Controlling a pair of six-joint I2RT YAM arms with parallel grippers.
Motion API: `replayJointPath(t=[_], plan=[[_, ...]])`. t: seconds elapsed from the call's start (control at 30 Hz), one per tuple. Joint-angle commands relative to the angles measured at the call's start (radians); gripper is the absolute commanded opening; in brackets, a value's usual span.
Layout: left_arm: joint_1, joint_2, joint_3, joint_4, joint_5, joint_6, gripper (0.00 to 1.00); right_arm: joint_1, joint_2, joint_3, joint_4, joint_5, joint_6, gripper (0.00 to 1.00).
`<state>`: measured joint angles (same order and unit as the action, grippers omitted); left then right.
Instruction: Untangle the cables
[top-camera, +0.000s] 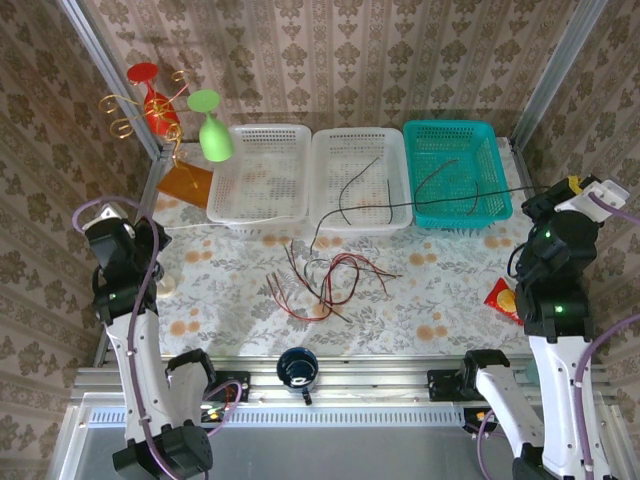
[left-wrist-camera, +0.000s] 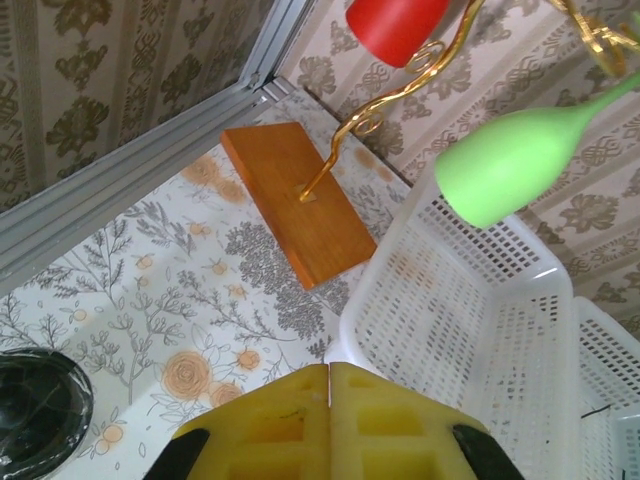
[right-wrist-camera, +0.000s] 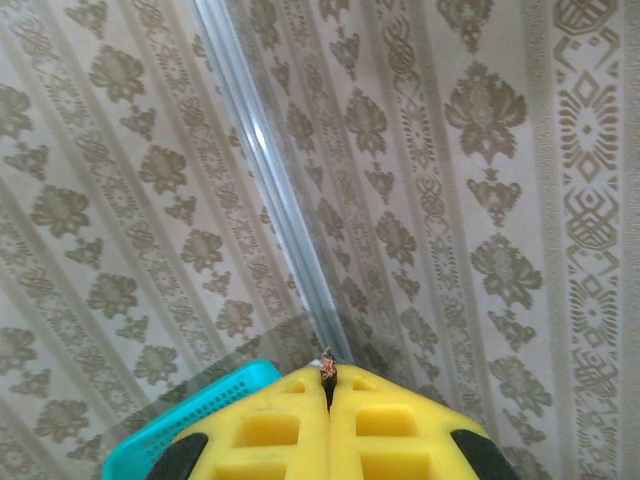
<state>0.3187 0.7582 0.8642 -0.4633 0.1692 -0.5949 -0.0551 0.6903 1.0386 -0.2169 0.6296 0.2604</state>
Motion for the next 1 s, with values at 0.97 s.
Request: replayJointPath(t=[0.97], plan=[[-0.477,0.088,0.093,0.087,-0.083,0.042,0.0,-0.07,0.191,0.365,0.069,-0.793,0.324,0.0]])
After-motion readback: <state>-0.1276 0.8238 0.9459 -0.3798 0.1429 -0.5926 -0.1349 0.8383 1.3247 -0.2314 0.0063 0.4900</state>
